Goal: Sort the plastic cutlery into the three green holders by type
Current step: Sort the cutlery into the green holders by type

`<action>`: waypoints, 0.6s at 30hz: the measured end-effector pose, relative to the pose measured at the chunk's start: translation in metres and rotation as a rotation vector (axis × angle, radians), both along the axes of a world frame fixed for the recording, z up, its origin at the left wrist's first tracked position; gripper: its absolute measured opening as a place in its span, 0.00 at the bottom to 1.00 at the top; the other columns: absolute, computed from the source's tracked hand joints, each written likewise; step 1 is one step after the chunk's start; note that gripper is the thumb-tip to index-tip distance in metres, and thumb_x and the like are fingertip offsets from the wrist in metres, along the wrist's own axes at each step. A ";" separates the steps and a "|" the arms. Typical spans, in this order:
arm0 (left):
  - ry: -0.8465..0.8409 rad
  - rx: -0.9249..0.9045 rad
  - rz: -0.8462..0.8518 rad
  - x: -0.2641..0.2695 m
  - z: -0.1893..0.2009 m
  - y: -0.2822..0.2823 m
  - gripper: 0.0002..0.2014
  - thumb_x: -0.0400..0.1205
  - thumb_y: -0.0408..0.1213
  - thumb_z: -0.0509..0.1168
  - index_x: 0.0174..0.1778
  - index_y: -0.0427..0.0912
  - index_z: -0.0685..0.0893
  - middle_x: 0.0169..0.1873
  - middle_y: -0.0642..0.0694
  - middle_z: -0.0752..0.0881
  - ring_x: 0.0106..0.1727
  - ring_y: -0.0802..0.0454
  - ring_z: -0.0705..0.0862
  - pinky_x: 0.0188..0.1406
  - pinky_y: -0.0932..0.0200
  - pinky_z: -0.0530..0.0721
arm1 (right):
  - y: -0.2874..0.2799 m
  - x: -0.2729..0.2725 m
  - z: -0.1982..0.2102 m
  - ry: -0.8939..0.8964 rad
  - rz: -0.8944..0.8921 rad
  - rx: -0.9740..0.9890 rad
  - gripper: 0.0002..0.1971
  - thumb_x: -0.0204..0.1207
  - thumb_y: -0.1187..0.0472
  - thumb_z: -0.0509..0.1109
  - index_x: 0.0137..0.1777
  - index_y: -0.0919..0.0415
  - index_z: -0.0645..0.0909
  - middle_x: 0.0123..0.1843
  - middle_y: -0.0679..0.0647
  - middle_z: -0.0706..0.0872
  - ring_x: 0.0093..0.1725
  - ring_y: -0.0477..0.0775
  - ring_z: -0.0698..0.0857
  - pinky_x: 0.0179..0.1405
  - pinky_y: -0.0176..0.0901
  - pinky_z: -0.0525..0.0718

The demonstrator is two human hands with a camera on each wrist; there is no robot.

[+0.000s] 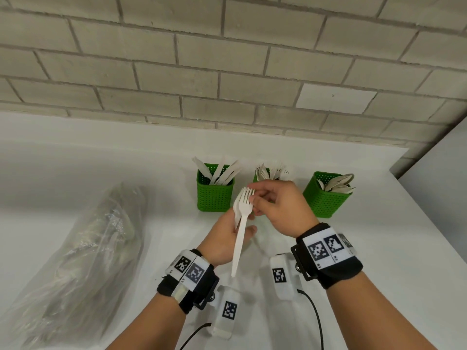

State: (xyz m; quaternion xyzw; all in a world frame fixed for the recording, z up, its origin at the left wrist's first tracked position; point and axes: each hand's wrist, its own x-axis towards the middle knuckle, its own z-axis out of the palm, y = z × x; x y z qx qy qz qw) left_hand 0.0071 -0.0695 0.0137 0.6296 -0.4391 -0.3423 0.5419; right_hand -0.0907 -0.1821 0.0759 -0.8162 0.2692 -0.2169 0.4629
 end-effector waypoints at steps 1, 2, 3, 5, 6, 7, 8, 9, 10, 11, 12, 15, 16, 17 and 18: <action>-0.004 0.004 -0.007 0.000 0.001 0.001 0.12 0.81 0.25 0.66 0.58 0.41 0.77 0.44 0.50 0.80 0.42 0.65 0.79 0.43 0.72 0.77 | 0.000 0.000 -0.002 0.005 -0.009 -0.030 0.11 0.77 0.69 0.71 0.57 0.60 0.86 0.38 0.49 0.87 0.37 0.56 0.89 0.45 0.56 0.90; -0.014 -0.001 -0.013 -0.001 0.002 0.001 0.12 0.81 0.24 0.66 0.58 0.41 0.76 0.42 0.51 0.78 0.38 0.69 0.78 0.40 0.74 0.76 | 0.000 0.000 -0.003 0.000 -0.018 -0.041 0.10 0.77 0.69 0.71 0.55 0.58 0.86 0.37 0.49 0.87 0.37 0.56 0.88 0.45 0.57 0.90; -0.026 -0.006 -0.017 -0.001 0.004 0.002 0.13 0.81 0.23 0.65 0.58 0.40 0.76 0.40 0.53 0.77 0.34 0.72 0.78 0.38 0.75 0.75 | 0.001 0.000 -0.004 -0.007 -0.024 -0.047 0.09 0.76 0.69 0.71 0.53 0.57 0.86 0.37 0.49 0.87 0.37 0.56 0.88 0.44 0.57 0.90; -0.042 -0.007 -0.038 0.000 0.006 0.003 0.13 0.80 0.22 0.66 0.56 0.41 0.76 0.36 0.54 0.74 0.31 0.73 0.76 0.36 0.76 0.74 | 0.001 0.000 -0.005 -0.011 -0.028 -0.043 0.08 0.76 0.69 0.71 0.51 0.55 0.85 0.38 0.50 0.86 0.38 0.56 0.87 0.43 0.56 0.90; -0.045 0.002 -0.050 0.000 0.006 0.003 0.13 0.80 0.21 0.66 0.55 0.40 0.76 0.34 0.55 0.73 0.29 0.73 0.76 0.34 0.76 0.73 | 0.001 -0.001 -0.006 -0.009 -0.025 -0.024 0.08 0.77 0.69 0.71 0.50 0.56 0.84 0.38 0.52 0.86 0.38 0.57 0.87 0.42 0.54 0.90; -0.041 0.019 -0.059 0.001 0.006 0.003 0.13 0.78 0.21 0.67 0.53 0.39 0.76 0.33 0.55 0.72 0.27 0.72 0.75 0.32 0.76 0.72 | 0.001 -0.002 -0.005 -0.008 -0.019 0.010 0.07 0.77 0.70 0.70 0.50 0.58 0.84 0.39 0.54 0.86 0.38 0.57 0.87 0.41 0.51 0.91; -0.025 0.035 -0.063 0.002 0.005 0.003 0.13 0.77 0.21 0.69 0.52 0.37 0.76 0.31 0.55 0.71 0.25 0.70 0.73 0.30 0.76 0.71 | 0.001 -0.003 -0.004 -0.008 -0.012 0.049 0.07 0.77 0.70 0.70 0.49 0.59 0.83 0.40 0.57 0.86 0.38 0.56 0.87 0.40 0.48 0.91; -0.003 0.053 -0.058 0.003 0.004 0.003 0.13 0.76 0.21 0.70 0.51 0.36 0.76 0.30 0.55 0.71 0.24 0.68 0.72 0.28 0.75 0.70 | 0.000 -0.004 -0.004 -0.009 -0.005 0.084 0.06 0.78 0.71 0.69 0.48 0.59 0.83 0.40 0.58 0.86 0.37 0.55 0.86 0.39 0.46 0.90; 0.029 0.071 -0.049 0.004 0.003 0.003 0.13 0.76 0.21 0.70 0.51 0.36 0.76 0.29 0.55 0.71 0.22 0.67 0.71 0.27 0.74 0.70 | -0.001 -0.004 -0.002 -0.013 -0.002 0.112 0.07 0.78 0.71 0.69 0.47 0.58 0.82 0.40 0.59 0.86 0.37 0.54 0.86 0.40 0.45 0.90; 0.072 0.095 -0.039 0.005 0.003 0.002 0.12 0.76 0.21 0.70 0.49 0.37 0.77 0.29 0.54 0.71 0.21 0.66 0.70 0.25 0.73 0.70 | -0.002 -0.005 -0.001 -0.022 -0.007 0.133 0.08 0.78 0.71 0.70 0.46 0.57 0.82 0.39 0.59 0.86 0.36 0.53 0.86 0.40 0.46 0.91; 0.124 0.116 -0.028 0.005 0.002 0.003 0.11 0.76 0.21 0.69 0.48 0.38 0.77 0.28 0.53 0.72 0.20 0.65 0.70 0.23 0.72 0.70 | -0.003 -0.005 0.000 -0.036 -0.022 0.155 0.08 0.78 0.71 0.70 0.46 0.57 0.82 0.38 0.59 0.86 0.35 0.52 0.86 0.40 0.46 0.91; 0.364 0.151 0.024 0.005 0.002 0.005 0.09 0.78 0.21 0.66 0.45 0.39 0.76 0.24 0.54 0.72 0.18 0.64 0.69 0.18 0.70 0.67 | -0.013 -0.009 0.002 -0.086 -0.097 0.250 0.03 0.78 0.72 0.70 0.49 0.66 0.83 0.35 0.59 0.86 0.31 0.50 0.87 0.38 0.42 0.90; 0.443 0.153 0.031 0.006 0.002 0.006 0.07 0.77 0.25 0.66 0.46 0.38 0.76 0.23 0.54 0.72 0.18 0.63 0.67 0.17 0.69 0.65 | -0.016 -0.010 0.003 -0.098 -0.115 0.277 0.03 0.78 0.72 0.70 0.50 0.69 0.83 0.34 0.60 0.85 0.31 0.50 0.87 0.37 0.41 0.90; 0.512 0.146 0.031 0.008 0.002 0.006 0.07 0.74 0.31 0.64 0.47 0.37 0.75 0.23 0.53 0.71 0.19 0.61 0.66 0.16 0.67 0.63 | -0.019 -0.012 0.003 -0.101 -0.120 0.291 0.03 0.78 0.72 0.70 0.50 0.68 0.83 0.34 0.60 0.85 0.31 0.51 0.86 0.37 0.41 0.90; 0.572 0.141 0.019 0.009 0.003 0.007 0.12 0.71 0.36 0.61 0.48 0.36 0.73 0.23 0.52 0.69 0.19 0.59 0.65 0.16 0.66 0.61 | -0.020 -0.012 0.003 -0.100 -0.110 0.297 0.03 0.77 0.72 0.70 0.48 0.66 0.83 0.35 0.60 0.85 0.31 0.50 0.86 0.37 0.42 0.90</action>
